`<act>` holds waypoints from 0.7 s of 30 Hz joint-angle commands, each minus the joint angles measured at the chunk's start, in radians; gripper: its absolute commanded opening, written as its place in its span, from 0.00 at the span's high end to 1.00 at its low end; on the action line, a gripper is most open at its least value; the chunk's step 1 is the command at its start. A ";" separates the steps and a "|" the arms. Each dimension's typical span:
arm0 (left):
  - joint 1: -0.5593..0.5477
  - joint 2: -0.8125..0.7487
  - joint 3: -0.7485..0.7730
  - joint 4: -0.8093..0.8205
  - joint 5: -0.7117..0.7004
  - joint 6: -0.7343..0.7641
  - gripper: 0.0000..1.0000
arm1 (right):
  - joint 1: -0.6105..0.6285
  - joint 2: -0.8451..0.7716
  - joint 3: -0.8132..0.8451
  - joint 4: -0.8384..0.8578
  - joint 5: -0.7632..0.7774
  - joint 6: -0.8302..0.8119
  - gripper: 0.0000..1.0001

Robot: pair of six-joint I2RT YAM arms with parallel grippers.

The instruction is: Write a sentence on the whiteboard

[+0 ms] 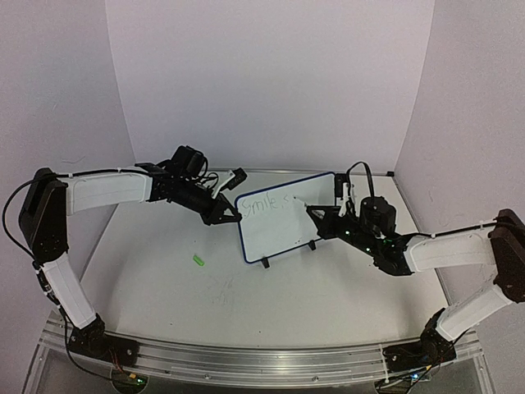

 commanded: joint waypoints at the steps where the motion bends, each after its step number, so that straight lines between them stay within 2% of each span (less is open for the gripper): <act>1: -0.008 0.018 0.013 -0.069 -0.057 0.032 1.00 | 0.001 0.022 0.054 0.006 0.026 -0.035 1.00; 13: -0.008 0.020 0.015 -0.070 -0.057 0.031 1.00 | 0.001 0.089 0.119 0.007 0.029 -0.060 1.00; 21: -0.008 0.018 0.015 -0.072 -0.057 0.033 1.00 | 0.001 0.102 0.102 0.004 0.041 -0.043 1.00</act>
